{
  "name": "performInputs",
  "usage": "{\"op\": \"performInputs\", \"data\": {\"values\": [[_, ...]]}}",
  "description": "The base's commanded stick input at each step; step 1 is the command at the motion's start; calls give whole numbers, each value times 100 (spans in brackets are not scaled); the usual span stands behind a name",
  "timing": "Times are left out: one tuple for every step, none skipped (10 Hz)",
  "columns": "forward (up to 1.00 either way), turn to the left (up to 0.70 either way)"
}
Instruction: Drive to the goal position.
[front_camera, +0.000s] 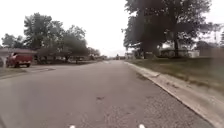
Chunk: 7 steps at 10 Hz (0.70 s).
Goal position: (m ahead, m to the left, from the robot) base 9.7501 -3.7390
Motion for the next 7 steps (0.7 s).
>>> {"op": "performInputs", "data": {"values": [[50, 0], [50, 0], [50, 0], [50, -44], [50, -30], [50, -8], [50, 0]]}}
